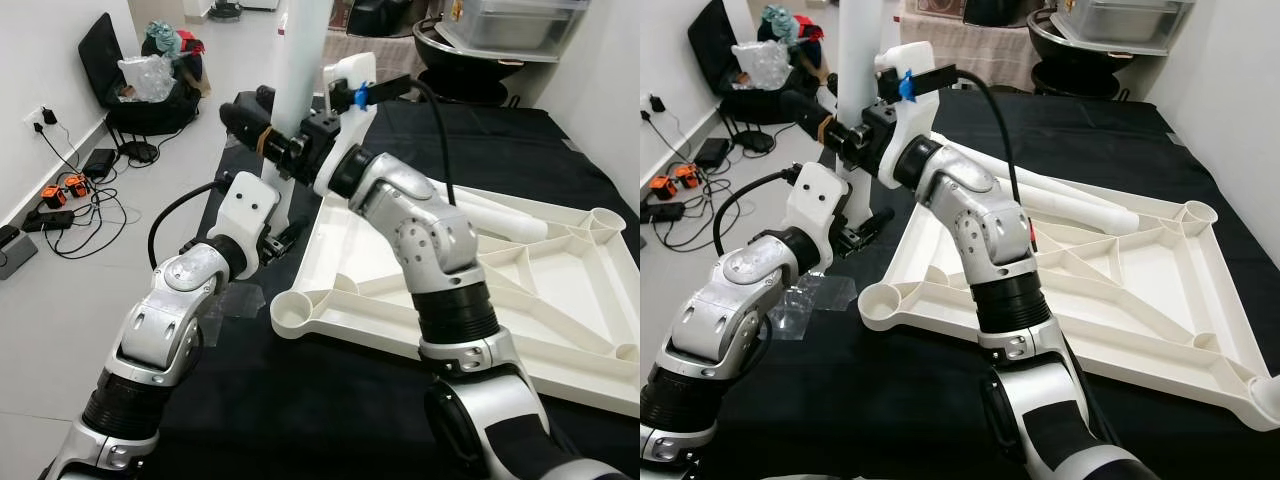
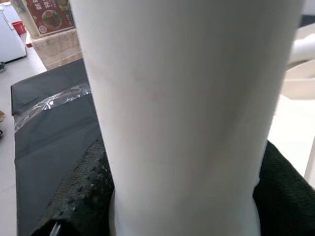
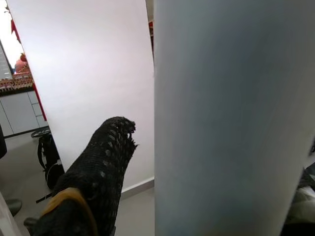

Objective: Building children table

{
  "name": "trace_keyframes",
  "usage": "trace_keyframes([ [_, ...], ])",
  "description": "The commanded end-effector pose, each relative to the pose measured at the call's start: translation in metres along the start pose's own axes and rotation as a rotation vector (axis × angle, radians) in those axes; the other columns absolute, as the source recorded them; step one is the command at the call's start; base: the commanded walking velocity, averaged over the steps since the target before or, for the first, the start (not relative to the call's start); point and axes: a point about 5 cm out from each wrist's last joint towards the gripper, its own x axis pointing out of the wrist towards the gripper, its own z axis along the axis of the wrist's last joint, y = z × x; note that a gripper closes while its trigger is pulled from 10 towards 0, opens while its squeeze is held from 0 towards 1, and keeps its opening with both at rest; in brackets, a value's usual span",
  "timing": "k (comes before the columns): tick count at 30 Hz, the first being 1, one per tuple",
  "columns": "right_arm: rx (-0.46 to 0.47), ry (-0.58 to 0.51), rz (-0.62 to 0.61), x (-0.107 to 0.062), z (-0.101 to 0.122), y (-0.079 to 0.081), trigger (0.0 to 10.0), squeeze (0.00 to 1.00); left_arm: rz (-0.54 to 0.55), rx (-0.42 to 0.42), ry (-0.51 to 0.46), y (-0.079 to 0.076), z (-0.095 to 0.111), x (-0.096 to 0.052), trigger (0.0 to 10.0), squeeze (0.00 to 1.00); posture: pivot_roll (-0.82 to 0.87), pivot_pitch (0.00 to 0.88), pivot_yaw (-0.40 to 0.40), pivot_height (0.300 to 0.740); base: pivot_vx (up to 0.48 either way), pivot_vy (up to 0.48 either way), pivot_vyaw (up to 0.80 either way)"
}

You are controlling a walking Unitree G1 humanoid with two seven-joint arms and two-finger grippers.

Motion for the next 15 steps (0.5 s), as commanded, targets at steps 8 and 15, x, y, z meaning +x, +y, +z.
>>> trace_keyframes([
  [8,0.019,0.086,0.037,0.003,-0.014,0.01,10.0,0.0,-0.112,0.086,-0.008,-0.013,-0.001,-0.002,10.0,0.0,0.05,0.063,-0.066,0.74,0.0,0.0,0.0],
  [15,0.035,0.105,0.026,0.004,-0.017,0.009,10.0,0.0,-0.127,0.117,-0.006,-0.017,-0.002,-0.002,10.0,0.0,0.05,0.064,-0.068,0.74,0.0,0.0,0.0],
])
